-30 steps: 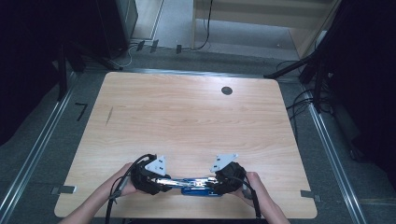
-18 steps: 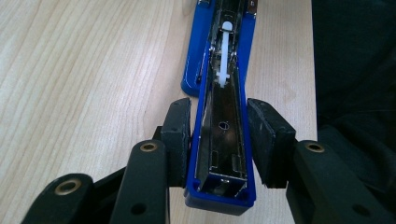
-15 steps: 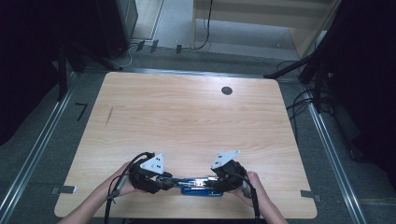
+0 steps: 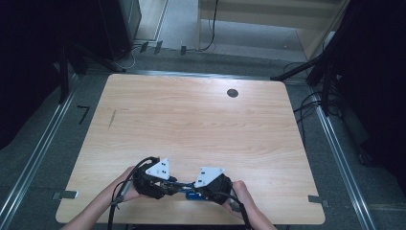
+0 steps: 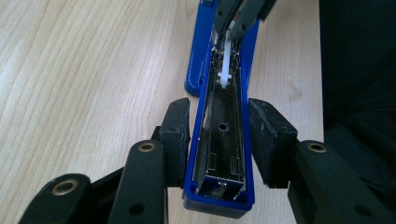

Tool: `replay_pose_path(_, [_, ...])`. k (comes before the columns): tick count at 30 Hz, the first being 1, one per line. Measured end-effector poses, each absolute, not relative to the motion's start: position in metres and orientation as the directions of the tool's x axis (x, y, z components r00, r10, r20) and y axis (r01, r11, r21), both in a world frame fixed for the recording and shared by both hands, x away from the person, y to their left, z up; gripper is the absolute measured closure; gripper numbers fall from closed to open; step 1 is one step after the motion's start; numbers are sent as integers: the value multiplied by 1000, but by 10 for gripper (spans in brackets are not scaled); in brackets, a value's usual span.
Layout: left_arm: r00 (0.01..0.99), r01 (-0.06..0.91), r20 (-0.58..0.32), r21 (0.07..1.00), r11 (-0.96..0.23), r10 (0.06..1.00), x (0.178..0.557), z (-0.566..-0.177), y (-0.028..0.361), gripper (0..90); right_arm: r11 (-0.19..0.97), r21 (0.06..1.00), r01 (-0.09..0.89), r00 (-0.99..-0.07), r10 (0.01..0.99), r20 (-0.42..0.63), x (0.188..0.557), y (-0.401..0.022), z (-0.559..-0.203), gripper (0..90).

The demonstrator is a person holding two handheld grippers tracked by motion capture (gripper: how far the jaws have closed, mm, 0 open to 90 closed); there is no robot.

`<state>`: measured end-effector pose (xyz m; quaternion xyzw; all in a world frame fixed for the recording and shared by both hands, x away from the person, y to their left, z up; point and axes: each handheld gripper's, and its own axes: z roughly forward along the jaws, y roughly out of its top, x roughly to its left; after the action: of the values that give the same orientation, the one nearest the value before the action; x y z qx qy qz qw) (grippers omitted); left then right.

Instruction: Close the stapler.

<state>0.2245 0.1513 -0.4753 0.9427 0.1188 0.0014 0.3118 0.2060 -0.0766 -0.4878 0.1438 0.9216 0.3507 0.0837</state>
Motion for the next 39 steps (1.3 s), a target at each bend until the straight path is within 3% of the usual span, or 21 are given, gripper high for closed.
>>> replay_pose_path(7, [970,228,-72,589,-775,231,224,-476,152,609,666,721,189,-945,323,-52,203,-62,-485,876])
replay_pose_path(15, [970,230,-71,583,-779,233,224,-476,155,601,683,710,172,-950,306,-65,202,-55,-489,887])
replay_pose_path(23, [962,270,-127,588,-762,243,227,-480,168,603,688,705,170,-951,302,-65,202,-56,-489,879])
replay_pose_path(39, [970,232,-91,618,-752,225,222,-473,165,640,702,698,141,-953,286,-95,201,-56,-486,881])
